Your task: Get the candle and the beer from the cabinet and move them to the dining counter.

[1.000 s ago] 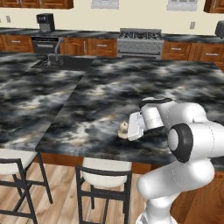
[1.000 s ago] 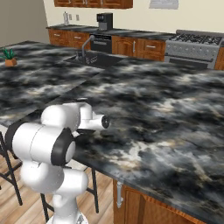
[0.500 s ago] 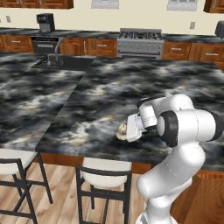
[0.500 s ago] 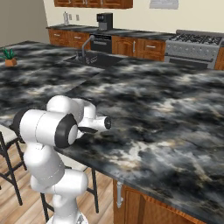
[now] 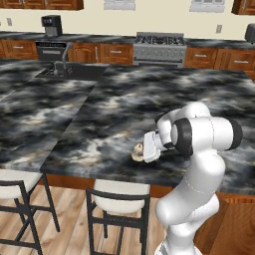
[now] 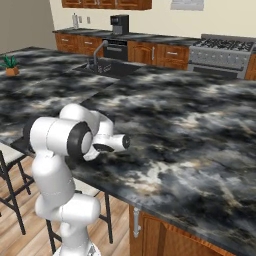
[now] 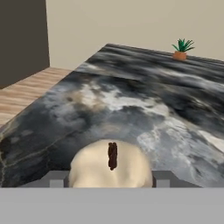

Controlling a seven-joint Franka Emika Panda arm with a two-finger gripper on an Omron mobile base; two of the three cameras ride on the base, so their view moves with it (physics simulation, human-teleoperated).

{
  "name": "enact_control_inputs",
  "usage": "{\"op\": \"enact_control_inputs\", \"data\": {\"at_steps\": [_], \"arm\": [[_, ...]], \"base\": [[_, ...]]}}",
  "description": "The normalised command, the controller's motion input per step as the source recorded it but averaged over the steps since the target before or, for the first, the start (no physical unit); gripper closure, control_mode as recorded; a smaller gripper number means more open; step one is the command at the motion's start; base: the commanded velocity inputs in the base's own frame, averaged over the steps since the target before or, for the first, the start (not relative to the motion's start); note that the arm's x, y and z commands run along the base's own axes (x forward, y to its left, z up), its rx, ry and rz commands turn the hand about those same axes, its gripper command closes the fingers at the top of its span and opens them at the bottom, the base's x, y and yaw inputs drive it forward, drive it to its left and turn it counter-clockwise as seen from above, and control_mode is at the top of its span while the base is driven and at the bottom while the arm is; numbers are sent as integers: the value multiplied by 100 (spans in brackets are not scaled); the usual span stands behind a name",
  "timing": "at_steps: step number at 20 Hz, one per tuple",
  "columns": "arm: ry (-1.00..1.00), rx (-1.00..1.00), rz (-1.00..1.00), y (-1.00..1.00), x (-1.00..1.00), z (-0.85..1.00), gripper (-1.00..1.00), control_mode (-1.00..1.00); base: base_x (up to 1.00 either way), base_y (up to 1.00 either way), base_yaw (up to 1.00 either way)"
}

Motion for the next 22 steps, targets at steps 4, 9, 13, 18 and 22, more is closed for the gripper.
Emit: {"op": "enact_control_inputs", "data": {"at_steps": [4,9,13,18,22], "arm": [[0,0,3,1,14,-27,100,-100],[0,0,3,6,4,-32,-100,-100],[-2,0,2,1,-1,-3,-100,-100],[-5,0,1,-1,-14,14,-100,-100],[-5,0,0,-6,-14,25,-100,-100]], "base": [[0,0,0],[0,0,0],[0,0,0],[0,0,0],[0,0,0]]}}
